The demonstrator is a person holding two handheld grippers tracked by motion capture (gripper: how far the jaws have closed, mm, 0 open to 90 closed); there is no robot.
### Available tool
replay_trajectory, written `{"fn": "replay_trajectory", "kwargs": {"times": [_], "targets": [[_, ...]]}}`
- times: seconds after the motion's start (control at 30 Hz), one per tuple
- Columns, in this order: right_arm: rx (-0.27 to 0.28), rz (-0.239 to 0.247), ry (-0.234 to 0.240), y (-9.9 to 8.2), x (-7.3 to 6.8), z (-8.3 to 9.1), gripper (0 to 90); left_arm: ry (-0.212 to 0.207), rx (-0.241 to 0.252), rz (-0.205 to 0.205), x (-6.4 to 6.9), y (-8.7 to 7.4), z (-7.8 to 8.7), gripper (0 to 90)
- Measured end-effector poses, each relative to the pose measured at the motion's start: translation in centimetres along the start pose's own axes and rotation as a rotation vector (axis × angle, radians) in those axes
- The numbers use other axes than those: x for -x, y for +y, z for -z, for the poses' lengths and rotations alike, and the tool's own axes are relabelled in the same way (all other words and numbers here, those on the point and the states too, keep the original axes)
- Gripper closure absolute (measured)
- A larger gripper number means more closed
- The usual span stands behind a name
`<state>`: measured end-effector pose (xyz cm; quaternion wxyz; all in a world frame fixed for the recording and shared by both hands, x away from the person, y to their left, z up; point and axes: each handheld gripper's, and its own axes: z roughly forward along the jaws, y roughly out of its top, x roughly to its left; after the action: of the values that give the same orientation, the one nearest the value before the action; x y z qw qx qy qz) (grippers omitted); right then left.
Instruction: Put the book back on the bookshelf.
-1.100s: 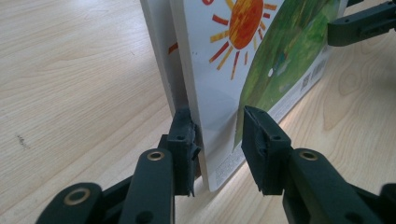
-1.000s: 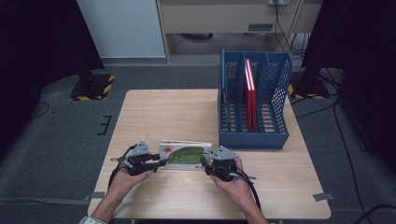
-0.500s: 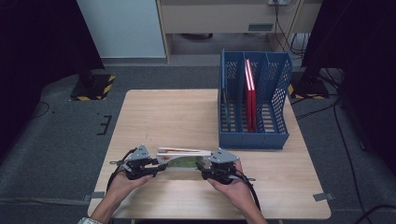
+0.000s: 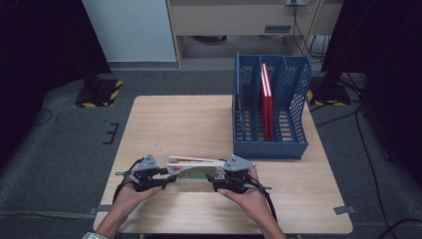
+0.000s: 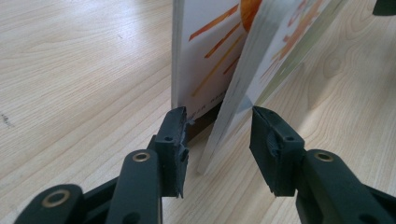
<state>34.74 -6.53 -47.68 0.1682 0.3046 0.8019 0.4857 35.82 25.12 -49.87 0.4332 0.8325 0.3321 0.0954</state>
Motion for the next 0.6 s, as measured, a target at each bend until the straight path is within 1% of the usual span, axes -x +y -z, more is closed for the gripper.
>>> {"fn": "replay_trajectory", "kwargs": {"times": [0.17,0.2,0.33,0.43,0.6], "targets": [[0.002,0.002,0.024,0.5,0.3,-0.2,27.2,0.014,0.002,0.022,-0.3,-0.1,0.1,49.5],[0.000,0.003,0.023,0.6,0.3,-0.3,27.0,0.018,0.006,0.029,-0.4,-0.1,0.2,48.9],[-0.008,0.009,0.031,0.9,0.4,-0.6,27.2,0.021,0.005,0.035,-0.5,-0.2,0.2,45.5],[-0.008,0.013,0.036,1.1,0.5,-0.7,29.0,0.027,0.006,0.048,-0.6,-0.3,0.1,41.9],[-0.021,0.020,0.049,1.3,0.5,-0.8,34.5,0.033,0.007,0.050,-0.6,-0.3,0.0,40.4]]}}
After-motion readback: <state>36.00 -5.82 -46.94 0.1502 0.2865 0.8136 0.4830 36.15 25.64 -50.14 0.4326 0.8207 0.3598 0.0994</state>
